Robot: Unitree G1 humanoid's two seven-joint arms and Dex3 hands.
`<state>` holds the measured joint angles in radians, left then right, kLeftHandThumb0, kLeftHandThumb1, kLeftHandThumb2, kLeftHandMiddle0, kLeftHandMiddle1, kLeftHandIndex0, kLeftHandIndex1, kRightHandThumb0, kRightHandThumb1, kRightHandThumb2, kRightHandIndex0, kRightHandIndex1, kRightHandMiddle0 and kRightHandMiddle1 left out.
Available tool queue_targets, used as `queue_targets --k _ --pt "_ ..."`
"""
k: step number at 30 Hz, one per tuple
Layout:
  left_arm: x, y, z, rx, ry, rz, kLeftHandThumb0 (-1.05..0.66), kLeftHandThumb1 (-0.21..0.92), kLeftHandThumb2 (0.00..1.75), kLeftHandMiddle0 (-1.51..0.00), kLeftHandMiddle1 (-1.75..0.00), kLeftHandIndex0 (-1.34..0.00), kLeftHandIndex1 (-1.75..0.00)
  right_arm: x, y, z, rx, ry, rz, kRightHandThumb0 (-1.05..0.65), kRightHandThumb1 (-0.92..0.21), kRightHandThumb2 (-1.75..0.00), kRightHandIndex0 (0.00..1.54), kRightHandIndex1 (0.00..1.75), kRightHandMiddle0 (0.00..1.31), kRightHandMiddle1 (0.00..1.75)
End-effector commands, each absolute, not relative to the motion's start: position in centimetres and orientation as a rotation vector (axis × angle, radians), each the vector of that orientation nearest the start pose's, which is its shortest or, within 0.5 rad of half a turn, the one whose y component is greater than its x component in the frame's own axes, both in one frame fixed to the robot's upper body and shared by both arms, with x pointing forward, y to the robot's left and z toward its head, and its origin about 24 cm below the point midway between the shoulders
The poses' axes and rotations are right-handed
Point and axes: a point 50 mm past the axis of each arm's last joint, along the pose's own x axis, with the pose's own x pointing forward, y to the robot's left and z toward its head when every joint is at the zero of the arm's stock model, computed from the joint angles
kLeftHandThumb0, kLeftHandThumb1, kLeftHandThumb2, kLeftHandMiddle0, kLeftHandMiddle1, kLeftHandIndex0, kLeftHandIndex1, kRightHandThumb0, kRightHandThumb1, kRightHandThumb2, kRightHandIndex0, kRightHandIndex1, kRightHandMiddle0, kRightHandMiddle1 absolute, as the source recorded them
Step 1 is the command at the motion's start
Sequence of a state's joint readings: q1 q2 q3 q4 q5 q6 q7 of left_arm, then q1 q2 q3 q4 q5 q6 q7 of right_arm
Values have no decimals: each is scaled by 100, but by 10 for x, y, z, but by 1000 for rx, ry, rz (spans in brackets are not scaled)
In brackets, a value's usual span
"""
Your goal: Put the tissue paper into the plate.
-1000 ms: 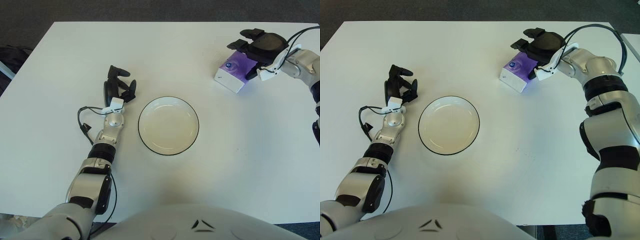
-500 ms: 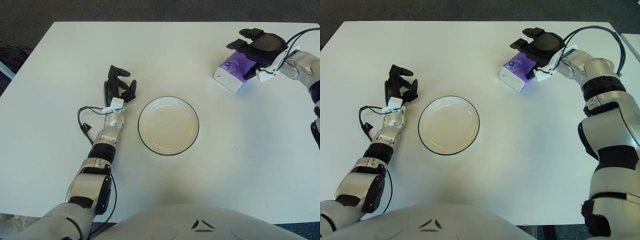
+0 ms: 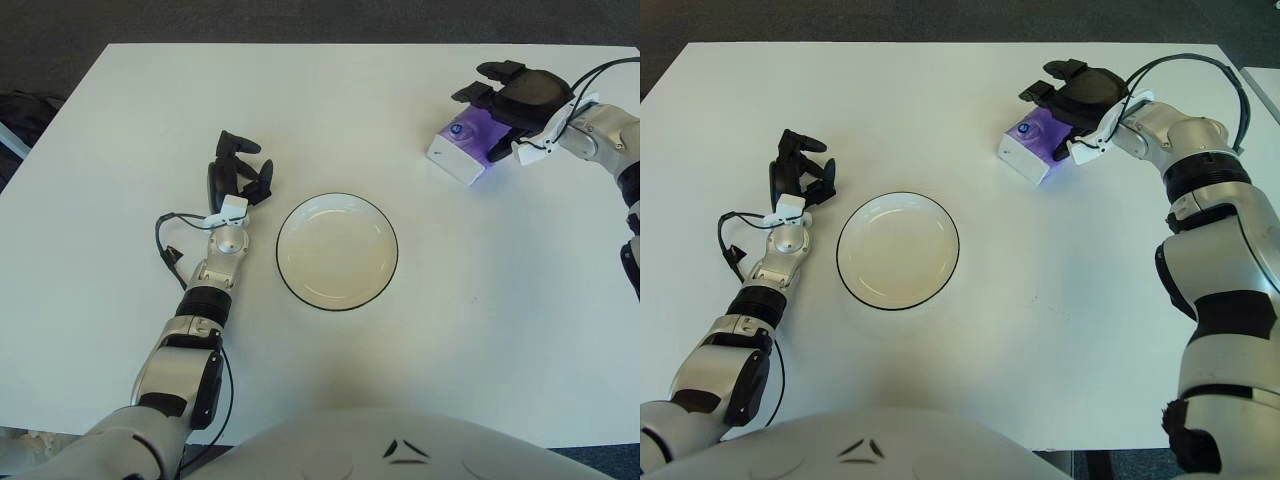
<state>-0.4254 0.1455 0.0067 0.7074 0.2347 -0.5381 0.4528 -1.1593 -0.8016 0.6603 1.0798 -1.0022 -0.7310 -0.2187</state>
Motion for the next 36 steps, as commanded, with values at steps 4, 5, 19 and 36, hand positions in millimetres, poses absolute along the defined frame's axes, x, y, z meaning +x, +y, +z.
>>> queue_targets --k 4,5,19,36 --pt "275 166 -18 314 -37 259 -39 66 84 -80 -175 -39 -170 383 -226 193 -1929 -446 523 -77 -89 -6 14 1 0 43" --pt "275 166 -18 314 -37 260 -39 66 84 -79 -175 -39 -170 383 -226 193 -1929 -444 526 -77 -89 -6 14 1 0 43" --pt "274 165 -19 313 -30 269 -39 67 84 -76 -175 -38 -171 381 -230 202 -1951 -401 560 -74 -88 -7 16 1 0 46" --pt "274 165 -19 315 -37 267 -39 67 84 -76 -175 -37 -172 380 -237 224 -1998 -372 507 -79 -84 -6 13 0 0 52"
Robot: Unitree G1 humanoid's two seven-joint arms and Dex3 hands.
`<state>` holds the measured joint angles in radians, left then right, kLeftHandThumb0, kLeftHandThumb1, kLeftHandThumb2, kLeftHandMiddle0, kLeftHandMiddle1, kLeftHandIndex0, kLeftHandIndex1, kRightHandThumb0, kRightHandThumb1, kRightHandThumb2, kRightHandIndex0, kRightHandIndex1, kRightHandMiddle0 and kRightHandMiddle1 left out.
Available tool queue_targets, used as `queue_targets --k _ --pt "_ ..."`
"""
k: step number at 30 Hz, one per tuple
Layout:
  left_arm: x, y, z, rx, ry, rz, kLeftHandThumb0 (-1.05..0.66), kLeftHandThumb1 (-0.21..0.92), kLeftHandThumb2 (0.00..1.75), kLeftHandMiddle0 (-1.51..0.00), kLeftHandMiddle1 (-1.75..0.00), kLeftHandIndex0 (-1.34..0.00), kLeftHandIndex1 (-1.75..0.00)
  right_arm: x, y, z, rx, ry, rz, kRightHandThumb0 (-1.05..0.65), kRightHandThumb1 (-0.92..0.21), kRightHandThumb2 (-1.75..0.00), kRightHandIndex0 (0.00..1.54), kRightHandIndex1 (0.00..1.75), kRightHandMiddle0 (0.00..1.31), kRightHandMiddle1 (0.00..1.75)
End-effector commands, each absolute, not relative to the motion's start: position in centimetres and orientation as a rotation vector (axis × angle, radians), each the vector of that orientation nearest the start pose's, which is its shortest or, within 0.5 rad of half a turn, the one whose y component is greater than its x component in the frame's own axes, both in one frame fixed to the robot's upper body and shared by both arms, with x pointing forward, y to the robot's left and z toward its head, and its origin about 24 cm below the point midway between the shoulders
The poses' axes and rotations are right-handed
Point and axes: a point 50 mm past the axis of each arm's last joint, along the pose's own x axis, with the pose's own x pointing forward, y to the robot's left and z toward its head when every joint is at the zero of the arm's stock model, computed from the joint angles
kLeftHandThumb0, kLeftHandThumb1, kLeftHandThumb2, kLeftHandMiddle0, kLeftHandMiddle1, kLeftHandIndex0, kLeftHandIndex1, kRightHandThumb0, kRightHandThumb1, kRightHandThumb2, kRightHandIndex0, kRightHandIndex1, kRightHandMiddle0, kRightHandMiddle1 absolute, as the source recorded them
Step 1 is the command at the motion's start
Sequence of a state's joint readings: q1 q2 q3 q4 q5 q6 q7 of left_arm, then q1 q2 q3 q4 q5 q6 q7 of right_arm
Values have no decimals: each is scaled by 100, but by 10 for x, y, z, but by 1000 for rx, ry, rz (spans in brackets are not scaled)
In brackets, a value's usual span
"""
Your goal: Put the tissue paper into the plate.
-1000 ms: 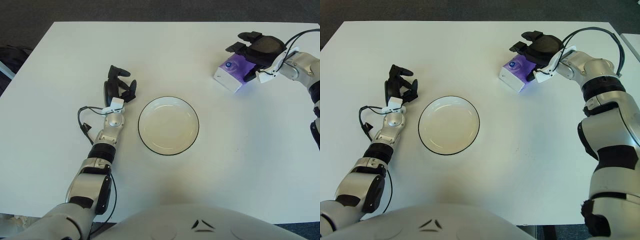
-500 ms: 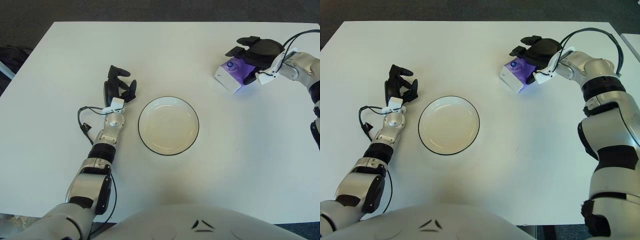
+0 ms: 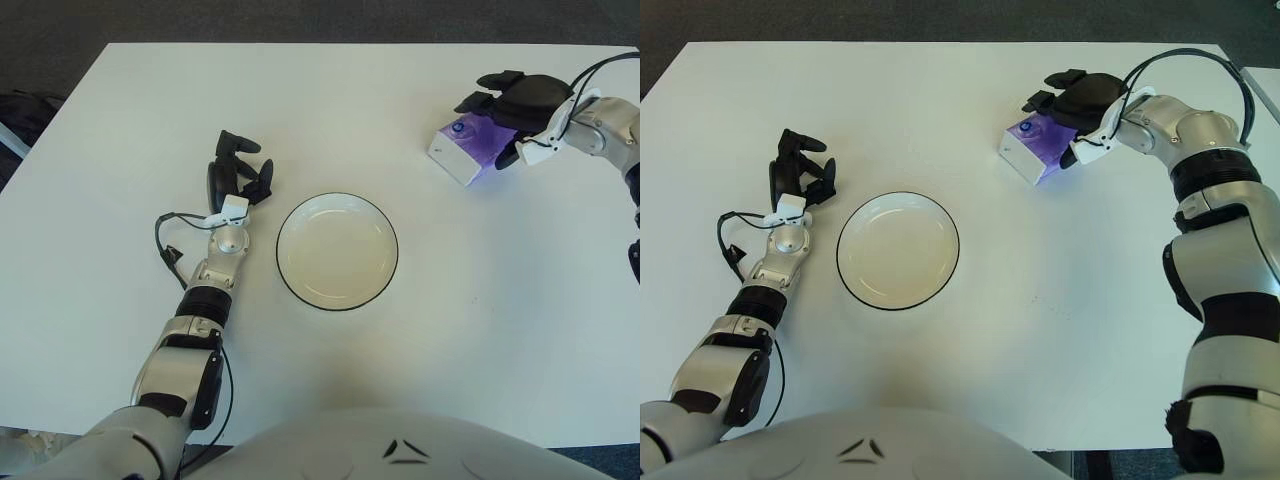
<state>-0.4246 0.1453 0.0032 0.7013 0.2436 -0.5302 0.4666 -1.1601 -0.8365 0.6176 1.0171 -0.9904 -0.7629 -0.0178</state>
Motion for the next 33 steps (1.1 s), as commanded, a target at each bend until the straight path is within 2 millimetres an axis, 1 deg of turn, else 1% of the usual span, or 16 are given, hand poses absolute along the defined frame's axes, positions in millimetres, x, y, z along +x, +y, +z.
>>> queue_targets --k 1,8,12,20,28,33 --pt "274 165 -18 315 -37 268 -39 67 84 -76 -175 -37 -172 380 -237 224 -1998 -371 507 -79 -84 -6 13 0 0 52" --pt "274 166 -18 315 -39 263 -39 66 84 -81 -175 -38 -171 380 -237 227 -1996 -357 505 -80 -84 -7 13 0 0 52" --pt "273 166 -18 314 -46 261 -39 66 84 -82 -175 -38 -171 379 -238 228 -1991 -342 513 -80 -84 -7 13 0 0 52" --pt "273 168 -19 315 -39 269 -39 66 84 -78 -175 -38 -171 378 -238 227 -1970 -301 537 -77 -83 -7 13 0 0 49" --pt "273 168 -19 318 -33 267 -39 67 83 -80 -175 -38 -170 378 -238 225 -1951 -271 558 -75 -82 -8 13 0 0 47" --pt "273 168 -19 315 -35 264 -39 67 84 -76 -175 -38 -171 377 -238 224 -1945 -266 576 -73 -82 -8 13 0 0 44"
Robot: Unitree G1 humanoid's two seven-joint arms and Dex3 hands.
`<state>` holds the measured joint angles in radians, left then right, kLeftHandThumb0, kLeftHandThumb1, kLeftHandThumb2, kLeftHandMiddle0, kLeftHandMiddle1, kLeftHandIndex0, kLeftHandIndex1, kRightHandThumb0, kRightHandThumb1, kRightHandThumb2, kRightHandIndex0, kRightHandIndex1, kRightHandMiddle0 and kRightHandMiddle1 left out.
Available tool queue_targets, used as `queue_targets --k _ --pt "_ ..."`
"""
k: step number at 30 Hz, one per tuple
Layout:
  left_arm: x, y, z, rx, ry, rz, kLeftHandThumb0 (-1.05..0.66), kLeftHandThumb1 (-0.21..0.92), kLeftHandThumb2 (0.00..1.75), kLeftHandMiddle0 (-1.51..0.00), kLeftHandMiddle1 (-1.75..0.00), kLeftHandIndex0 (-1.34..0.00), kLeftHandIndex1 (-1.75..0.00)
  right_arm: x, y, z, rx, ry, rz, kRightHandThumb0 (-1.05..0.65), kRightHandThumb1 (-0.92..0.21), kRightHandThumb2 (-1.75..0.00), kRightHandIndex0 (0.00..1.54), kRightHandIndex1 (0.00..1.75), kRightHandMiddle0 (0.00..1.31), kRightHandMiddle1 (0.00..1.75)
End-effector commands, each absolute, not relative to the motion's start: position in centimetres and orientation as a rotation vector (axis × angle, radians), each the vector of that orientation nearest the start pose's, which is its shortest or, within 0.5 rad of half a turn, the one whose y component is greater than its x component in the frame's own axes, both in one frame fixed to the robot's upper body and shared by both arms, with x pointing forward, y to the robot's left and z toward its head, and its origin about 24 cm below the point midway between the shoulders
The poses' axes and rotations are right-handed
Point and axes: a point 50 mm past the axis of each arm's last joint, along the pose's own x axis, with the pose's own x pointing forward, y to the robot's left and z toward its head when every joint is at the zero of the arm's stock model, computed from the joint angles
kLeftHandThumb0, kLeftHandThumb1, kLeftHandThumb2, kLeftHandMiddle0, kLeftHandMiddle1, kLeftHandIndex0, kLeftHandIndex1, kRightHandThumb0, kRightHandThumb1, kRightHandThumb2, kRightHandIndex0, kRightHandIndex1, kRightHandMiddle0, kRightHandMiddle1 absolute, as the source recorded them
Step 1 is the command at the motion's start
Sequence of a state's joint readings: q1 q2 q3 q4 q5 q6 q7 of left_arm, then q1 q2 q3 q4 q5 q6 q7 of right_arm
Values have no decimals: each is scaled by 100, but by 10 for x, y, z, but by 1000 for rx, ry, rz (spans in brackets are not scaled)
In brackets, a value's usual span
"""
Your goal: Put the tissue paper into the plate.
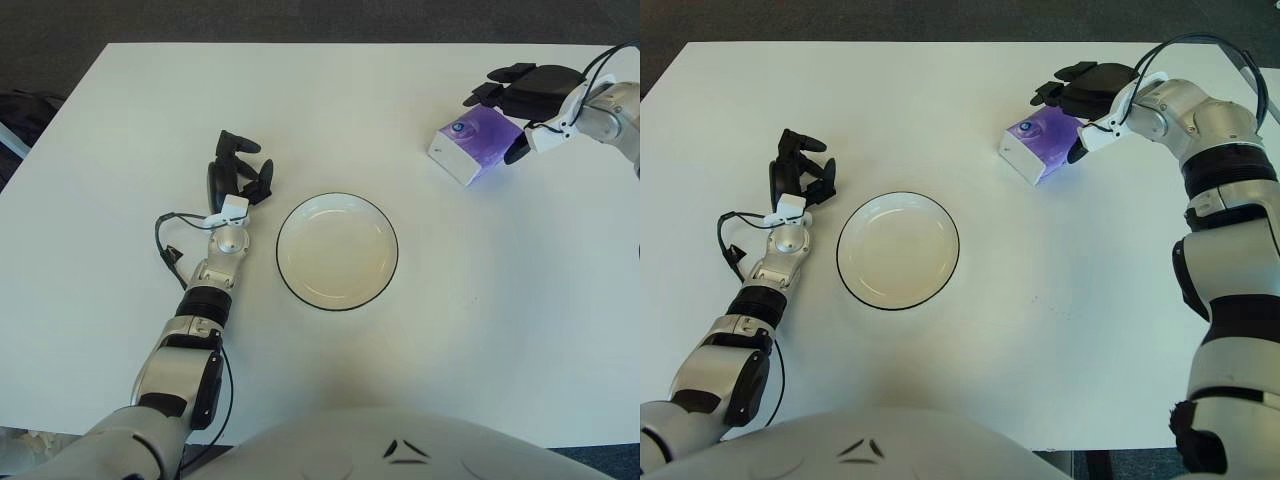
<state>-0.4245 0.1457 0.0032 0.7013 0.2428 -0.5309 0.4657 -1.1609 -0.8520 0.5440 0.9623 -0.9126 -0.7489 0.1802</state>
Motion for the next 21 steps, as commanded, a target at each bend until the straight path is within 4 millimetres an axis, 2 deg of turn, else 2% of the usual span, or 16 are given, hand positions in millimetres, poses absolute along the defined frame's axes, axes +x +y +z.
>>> queue_targets --k 1,21 --pt "273 168 -19 314 -35 264 -39 67 84 -76 -175 -38 -171 377 -238 223 -1943 -264 583 -73 -82 -9 13 0 0 44" --pt "272 171 -19 334 -28 288 -39 65 84 -90 -175 -40 -169 379 -226 199 -1924 -261 676 -73 -81 -12 13 0 0 40"
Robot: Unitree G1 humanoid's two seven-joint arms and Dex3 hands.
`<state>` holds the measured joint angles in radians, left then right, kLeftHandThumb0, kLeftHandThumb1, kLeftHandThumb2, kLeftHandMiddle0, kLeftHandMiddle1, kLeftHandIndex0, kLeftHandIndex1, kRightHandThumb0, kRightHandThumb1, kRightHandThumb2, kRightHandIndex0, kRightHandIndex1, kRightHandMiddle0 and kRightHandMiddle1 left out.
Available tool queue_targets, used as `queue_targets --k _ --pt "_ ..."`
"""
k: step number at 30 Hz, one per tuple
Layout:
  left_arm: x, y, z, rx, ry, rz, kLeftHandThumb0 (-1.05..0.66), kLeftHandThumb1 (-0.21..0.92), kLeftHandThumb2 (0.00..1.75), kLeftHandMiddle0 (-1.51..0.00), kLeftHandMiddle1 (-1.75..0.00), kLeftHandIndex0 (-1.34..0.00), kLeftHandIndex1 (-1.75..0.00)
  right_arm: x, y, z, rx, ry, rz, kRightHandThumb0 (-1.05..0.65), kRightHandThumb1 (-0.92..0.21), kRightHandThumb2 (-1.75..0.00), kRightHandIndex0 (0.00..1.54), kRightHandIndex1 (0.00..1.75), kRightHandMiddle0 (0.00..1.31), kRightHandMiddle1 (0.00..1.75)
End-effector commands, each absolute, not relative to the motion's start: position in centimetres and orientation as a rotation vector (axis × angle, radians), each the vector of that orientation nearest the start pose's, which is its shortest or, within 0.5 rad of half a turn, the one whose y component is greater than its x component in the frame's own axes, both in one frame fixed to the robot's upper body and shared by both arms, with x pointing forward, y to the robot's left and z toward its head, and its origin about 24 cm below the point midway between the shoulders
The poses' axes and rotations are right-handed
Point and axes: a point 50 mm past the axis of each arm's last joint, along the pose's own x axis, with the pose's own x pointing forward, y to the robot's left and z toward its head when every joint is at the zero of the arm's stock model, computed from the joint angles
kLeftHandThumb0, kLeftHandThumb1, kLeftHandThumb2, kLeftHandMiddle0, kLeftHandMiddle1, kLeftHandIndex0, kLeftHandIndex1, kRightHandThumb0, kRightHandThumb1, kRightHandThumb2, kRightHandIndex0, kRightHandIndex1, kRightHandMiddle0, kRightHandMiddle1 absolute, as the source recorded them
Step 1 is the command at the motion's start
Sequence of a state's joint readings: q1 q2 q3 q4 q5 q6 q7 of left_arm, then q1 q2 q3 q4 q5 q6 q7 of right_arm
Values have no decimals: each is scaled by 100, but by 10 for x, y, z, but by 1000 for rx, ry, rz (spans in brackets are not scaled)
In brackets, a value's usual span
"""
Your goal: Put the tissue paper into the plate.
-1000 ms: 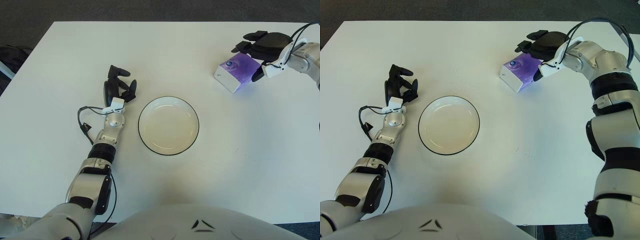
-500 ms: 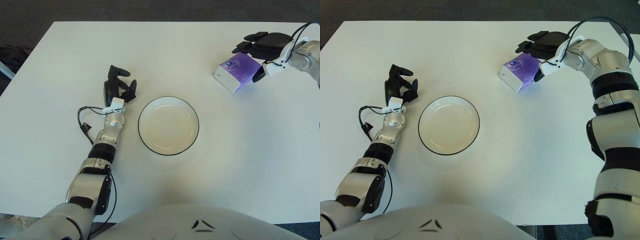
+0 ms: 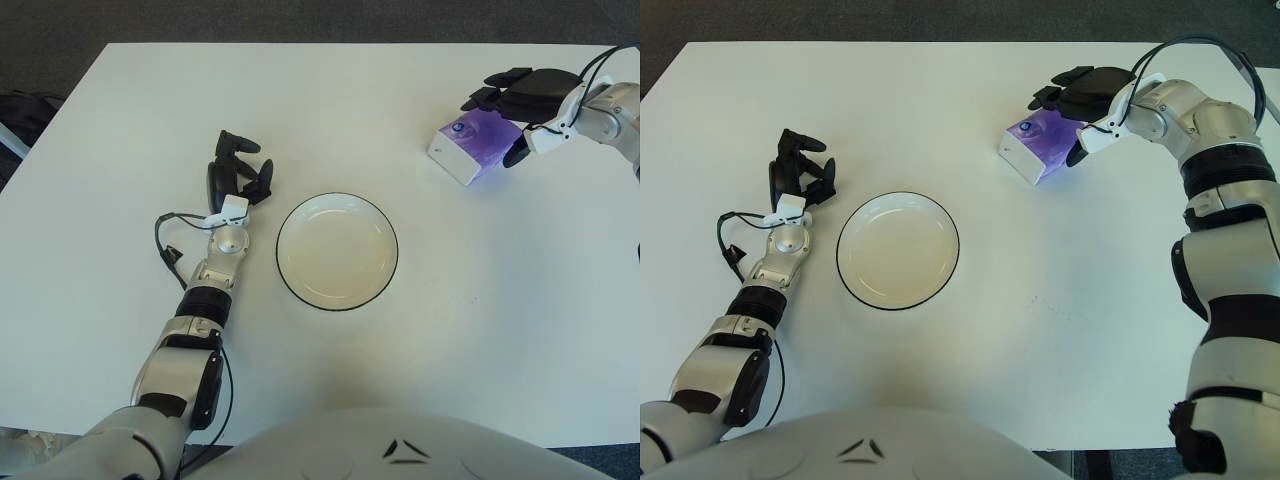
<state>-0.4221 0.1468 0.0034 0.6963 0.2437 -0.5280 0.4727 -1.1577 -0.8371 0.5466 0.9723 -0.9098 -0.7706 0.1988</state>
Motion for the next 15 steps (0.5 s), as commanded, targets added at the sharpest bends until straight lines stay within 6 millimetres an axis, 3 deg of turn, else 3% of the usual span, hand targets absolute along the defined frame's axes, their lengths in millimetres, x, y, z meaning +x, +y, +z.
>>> queue_targets --k 1,15 --pt "272 171 -19 337 -27 289 -39 65 85 -91 -175 -41 -169 379 -224 197 -1923 -263 680 -73 -81 -12 13 0 0 39" --pt "271 170 -19 332 -34 284 -39 64 86 -95 -175 -41 -169 382 -213 182 -1935 -310 698 -73 -79 -16 15 1 0 44"
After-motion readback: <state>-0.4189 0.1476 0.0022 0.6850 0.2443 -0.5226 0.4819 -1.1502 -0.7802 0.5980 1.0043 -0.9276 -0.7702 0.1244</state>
